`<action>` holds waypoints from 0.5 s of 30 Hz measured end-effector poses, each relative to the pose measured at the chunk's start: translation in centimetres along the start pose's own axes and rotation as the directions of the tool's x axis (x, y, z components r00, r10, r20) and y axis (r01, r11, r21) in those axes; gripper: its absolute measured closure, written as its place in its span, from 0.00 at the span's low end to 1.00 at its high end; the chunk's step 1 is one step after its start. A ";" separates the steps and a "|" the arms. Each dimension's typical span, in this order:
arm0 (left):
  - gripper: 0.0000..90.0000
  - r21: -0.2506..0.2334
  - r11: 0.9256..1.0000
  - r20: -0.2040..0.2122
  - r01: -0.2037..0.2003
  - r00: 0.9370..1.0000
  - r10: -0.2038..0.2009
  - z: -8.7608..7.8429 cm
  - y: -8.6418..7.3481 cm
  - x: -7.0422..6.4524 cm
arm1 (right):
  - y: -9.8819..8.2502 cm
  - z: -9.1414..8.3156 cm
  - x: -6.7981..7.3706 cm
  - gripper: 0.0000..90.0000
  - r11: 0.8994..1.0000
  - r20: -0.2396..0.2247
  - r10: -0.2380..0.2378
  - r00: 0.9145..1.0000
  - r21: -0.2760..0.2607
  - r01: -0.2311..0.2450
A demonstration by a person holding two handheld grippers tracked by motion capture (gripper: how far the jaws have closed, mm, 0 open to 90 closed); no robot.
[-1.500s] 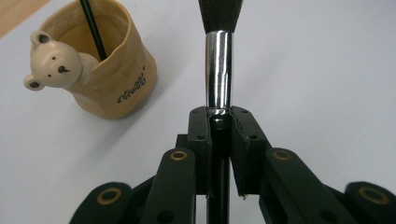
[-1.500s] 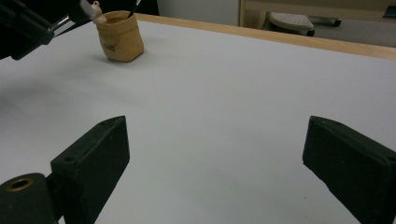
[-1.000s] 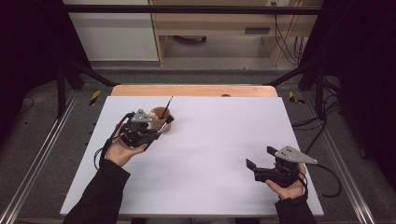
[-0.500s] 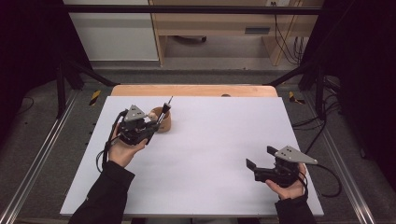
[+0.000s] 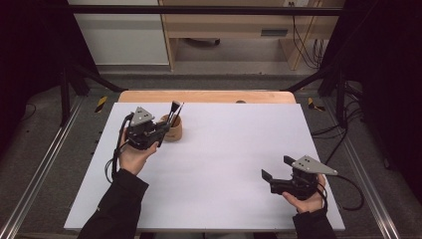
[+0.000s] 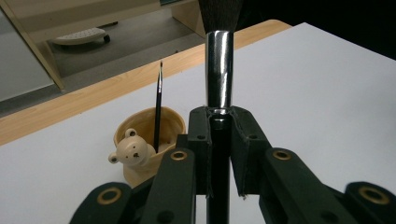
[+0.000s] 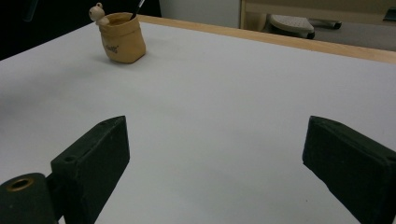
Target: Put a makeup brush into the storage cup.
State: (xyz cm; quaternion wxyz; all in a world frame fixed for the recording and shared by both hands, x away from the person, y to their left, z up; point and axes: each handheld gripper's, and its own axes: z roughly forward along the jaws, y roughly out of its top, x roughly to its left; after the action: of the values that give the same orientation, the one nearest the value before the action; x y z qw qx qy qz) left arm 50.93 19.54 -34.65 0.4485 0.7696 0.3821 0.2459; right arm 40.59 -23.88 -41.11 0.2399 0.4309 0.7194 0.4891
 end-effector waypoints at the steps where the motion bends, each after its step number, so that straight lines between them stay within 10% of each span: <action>1: 0.88 -0.002 1.000 -0.004 0.002 1.000 -0.002 0.1 0.0 0.0 | 0.0 0.0 0.0 0.09 1.000 0.000 0.002 1.000 -0.001 -0.002; 15: 0.88 -0.026 0.999 -0.031 0.026 0.999 -0.027 1.3 0.6 0.6 | 0.0 0.0 0.0 0.09 1.000 0.000 0.002 1.000 -0.002 -0.002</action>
State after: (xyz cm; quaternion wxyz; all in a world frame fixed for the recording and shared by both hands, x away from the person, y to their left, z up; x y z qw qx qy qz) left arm 52.43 19.19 -34.69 0.4554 0.7548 0.3962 0.2569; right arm 40.63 -23.91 -41.12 0.2398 0.4317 0.7184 0.4899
